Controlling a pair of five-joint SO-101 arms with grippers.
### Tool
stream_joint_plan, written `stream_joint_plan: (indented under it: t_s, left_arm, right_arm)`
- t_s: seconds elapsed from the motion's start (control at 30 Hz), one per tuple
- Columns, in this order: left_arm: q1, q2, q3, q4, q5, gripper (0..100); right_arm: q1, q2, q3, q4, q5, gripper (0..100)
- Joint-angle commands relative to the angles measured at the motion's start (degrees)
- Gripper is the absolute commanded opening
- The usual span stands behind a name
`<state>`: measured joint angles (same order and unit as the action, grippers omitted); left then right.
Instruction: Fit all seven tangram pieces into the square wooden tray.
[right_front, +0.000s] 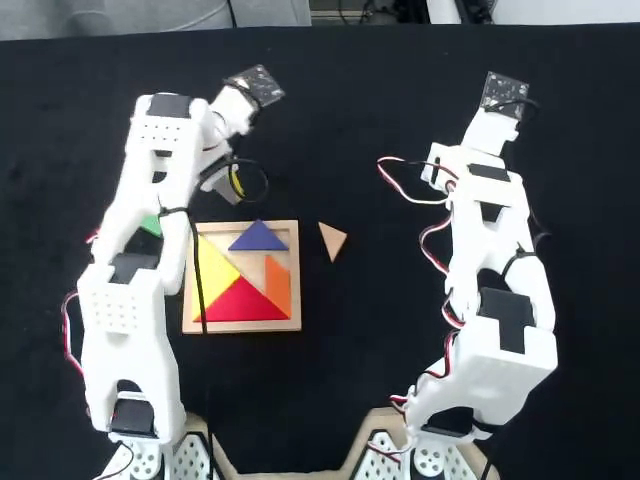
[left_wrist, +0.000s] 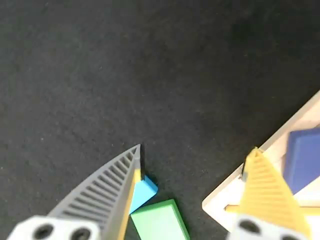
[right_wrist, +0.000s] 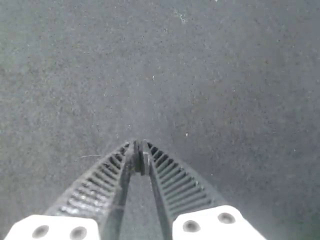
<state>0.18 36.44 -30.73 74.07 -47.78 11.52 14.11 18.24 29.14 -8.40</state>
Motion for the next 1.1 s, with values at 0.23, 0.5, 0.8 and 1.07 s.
stream_joint_plan:
  t_s: [0.23,0.5,0.8,1.07]
  left_arm:
    - [2.4,0.5,5.8,-3.5,0.7,32]
    - [4.9,1.1,6.6,-4.7,0.9,32]
    - [8.7,1.1,3.9,-4.7,4.0,32]
    - [10.5,1.1,3.0,-2.7,4.8,32]
  right_arm:
    - [0.4,-0.8,-1.1,-1.4,-0.3,1.8]
    - [0.4,-0.7,-1.1,-1.4,-0.3,1.8]
    - [0.4,-0.7,-1.1,-1.5,-0.3,1.8]
    - [0.4,-0.8,-1.1,-1.5,-0.3,1.8]
